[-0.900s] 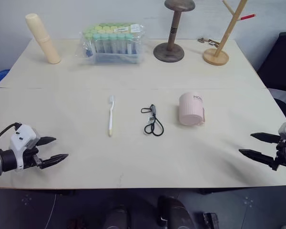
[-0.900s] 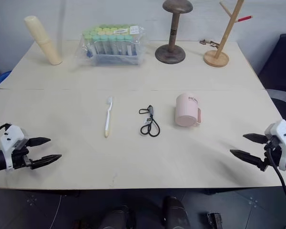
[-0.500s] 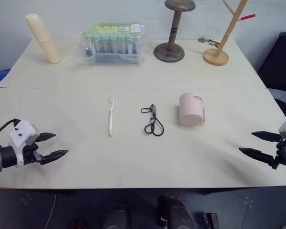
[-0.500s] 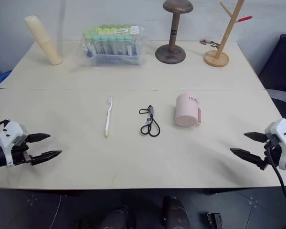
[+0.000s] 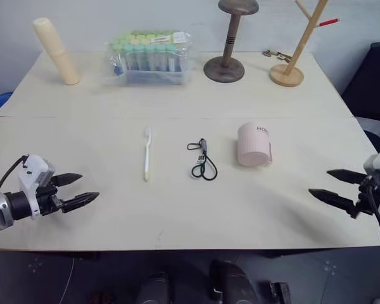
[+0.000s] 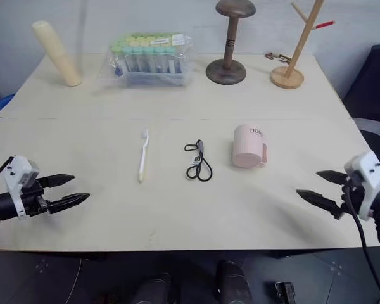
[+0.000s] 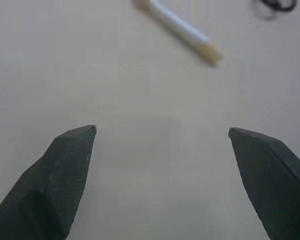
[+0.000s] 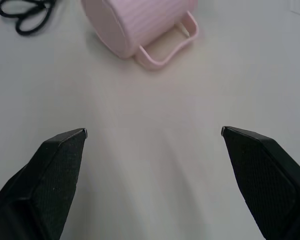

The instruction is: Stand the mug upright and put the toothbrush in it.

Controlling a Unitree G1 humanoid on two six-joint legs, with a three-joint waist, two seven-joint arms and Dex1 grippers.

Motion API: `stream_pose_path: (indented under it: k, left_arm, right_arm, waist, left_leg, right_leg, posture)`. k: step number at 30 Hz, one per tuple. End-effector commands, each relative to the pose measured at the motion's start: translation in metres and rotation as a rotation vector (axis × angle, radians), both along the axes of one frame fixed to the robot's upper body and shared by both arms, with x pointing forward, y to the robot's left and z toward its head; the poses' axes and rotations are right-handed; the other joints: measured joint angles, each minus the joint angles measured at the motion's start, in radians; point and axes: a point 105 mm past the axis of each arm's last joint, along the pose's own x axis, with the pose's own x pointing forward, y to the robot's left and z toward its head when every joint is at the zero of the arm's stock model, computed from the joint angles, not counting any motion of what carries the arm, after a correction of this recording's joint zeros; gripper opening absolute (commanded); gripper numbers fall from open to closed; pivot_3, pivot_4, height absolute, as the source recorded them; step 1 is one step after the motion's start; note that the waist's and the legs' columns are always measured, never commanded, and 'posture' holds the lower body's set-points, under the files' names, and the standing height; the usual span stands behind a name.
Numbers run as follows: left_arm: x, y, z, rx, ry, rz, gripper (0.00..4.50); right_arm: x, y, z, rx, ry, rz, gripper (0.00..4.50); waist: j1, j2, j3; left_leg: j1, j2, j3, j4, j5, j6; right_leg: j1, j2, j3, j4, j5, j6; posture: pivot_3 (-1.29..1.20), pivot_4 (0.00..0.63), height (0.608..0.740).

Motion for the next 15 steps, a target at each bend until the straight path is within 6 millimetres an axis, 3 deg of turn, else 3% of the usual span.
stream_pose_path:
  k: [1, 5, 8, 11, 15]
  left_arm:
    - [-0.005, -0.027, 0.046, -0.083, -0.084, -0.112, 4.50]
    - [-0.011, -0.063, 0.078, -0.084, -0.112, -0.255, 4.50]
    - [-0.010, -0.076, 0.084, -0.006, -0.128, -0.303, 4.50]
    - [-0.008, -0.084, 0.083, 0.085, -0.137, -0.331, 4.50]
    - [-0.008, -0.089, 0.080, 0.166, -0.138, -0.373, 4.50]
  right_arm:
    - [0.000, 0.047, 0.036, 0.071, -0.077, 0.110, 4.49]
    - [0.017, 0.103, 0.052, 0.161, -0.105, 0.157, 4.49]
    - [0.044, 0.143, 0.049, 0.210, -0.085, 0.111, 4.49]
    - [0.071, 0.173, 0.029, 0.206, -0.026, 0.016, 4.49]
    - [0.103, 0.196, -0.005, 0.133, 0.054, -0.116, 4.49]
  waist:
    - [0.000, 0.000, 0.000]
    - [-0.002, -0.002, 0.000]
    - [-0.006, -0.002, 0.001]
    - [-0.012, -0.001, 0.001]
    - [-0.016, -0.002, 0.001]
  left_leg:
    - [0.000, 0.000, 0.000, 0.000, 0.000, 0.000]
    - [0.000, 0.000, -0.005, 0.001, 0.000, -0.001]
    - [0.000, -0.002, -0.005, 0.001, 0.000, -0.001]
    - [-0.001, -0.002, -0.002, 0.001, 0.001, -0.003]
    - [-0.003, -0.003, 0.001, 0.000, 0.001, -0.003]
  right_leg:
    - [0.000, 0.001, 0.000, 0.000, 0.000, 0.000]
    - [0.000, 0.000, 0.000, 0.000, 0.000, 0.000]
    - [0.000, 0.001, 0.000, 0.001, 0.000, 0.000]
    - [-0.002, 0.002, -0.001, 0.001, 0.000, -0.001]
    - [-0.002, 0.002, -0.003, 0.001, -0.001, -0.001]
  posture:
    - [0.00, 0.150, 0.740]
    - [0.00, 0.150, 0.740]
    - [0.00, 0.150, 0.740]
    - [0.00, 0.150, 0.740]
    - [0.00, 0.150, 0.740]
